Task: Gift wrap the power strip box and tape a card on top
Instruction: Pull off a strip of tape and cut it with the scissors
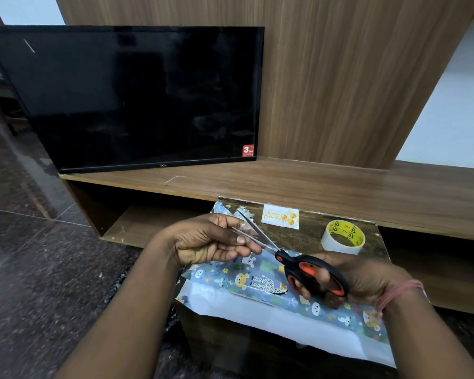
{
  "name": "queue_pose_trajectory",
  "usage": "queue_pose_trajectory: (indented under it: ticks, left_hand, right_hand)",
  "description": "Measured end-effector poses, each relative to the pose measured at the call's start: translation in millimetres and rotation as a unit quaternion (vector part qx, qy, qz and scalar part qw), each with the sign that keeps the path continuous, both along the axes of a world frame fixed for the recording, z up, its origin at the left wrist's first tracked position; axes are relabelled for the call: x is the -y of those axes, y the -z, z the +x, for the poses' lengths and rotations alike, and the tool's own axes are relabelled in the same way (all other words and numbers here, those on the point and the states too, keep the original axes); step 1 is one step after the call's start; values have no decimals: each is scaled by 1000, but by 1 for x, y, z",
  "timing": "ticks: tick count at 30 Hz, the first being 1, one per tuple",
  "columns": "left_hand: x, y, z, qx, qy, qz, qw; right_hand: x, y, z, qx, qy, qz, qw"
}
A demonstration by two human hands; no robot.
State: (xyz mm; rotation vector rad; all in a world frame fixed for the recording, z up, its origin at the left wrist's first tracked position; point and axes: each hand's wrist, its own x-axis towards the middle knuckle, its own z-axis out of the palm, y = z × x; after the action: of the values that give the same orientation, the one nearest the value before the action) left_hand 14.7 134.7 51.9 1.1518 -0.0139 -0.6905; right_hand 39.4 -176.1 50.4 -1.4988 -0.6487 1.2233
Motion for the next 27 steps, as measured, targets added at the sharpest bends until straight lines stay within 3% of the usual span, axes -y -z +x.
queue_pose_trajectory:
  ticks: [9, 21, 27]
  left_hand:
    - [2, 0, -1, 5, 23, 4, 1000]
    - [3, -4, -2, 7, 2, 17, 1000]
    - [6, -3, -1, 17, -1, 31, 999]
  right_hand:
    - [1, -6, -3, 48, 27, -21, 998]
    - [1, -1, 7, 43, 76, -56, 995]
    - [7, -2, 3, 5, -5, -19, 1000]
